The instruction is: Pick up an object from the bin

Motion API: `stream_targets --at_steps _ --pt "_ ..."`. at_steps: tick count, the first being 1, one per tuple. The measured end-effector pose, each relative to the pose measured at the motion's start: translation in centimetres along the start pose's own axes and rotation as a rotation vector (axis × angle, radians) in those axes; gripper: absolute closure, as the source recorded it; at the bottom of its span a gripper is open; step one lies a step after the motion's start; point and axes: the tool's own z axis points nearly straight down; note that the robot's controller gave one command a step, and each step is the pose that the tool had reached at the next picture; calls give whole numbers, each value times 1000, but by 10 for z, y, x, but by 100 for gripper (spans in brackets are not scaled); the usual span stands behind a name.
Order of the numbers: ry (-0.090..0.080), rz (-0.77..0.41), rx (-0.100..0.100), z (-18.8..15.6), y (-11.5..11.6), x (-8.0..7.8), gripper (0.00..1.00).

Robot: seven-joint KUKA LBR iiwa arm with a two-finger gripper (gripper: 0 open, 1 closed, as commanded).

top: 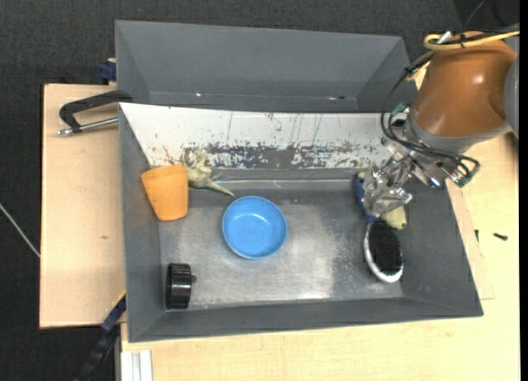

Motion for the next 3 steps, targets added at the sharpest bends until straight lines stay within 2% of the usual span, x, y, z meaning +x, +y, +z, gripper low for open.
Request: stream_targets --at_steps 1,2,3 --pt "-3 -1 5 -27 14 11 100" --pt "-3 -1 4 -25 13 11 0" --pt "0 -693 2 78 1 14 0"
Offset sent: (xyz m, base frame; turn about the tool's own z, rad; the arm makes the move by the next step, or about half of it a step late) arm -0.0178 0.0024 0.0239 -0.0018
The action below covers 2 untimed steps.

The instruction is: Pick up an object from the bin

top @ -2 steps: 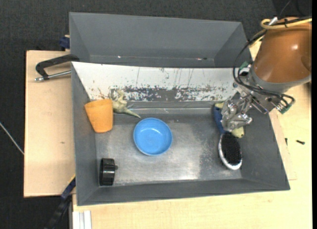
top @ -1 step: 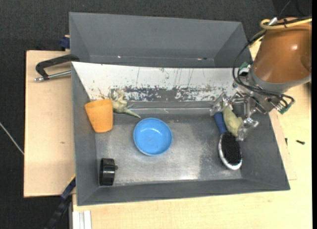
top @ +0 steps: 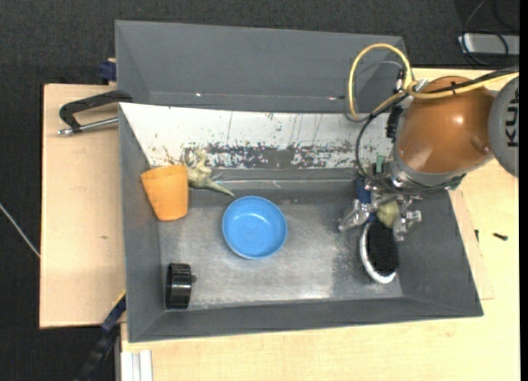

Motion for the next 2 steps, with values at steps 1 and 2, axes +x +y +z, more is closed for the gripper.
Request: stream_targets --at_steps 1,2 --pt "-1 1 3 -1 -1 0 100" --pt "-1 -10 13 -129 14 7 100"
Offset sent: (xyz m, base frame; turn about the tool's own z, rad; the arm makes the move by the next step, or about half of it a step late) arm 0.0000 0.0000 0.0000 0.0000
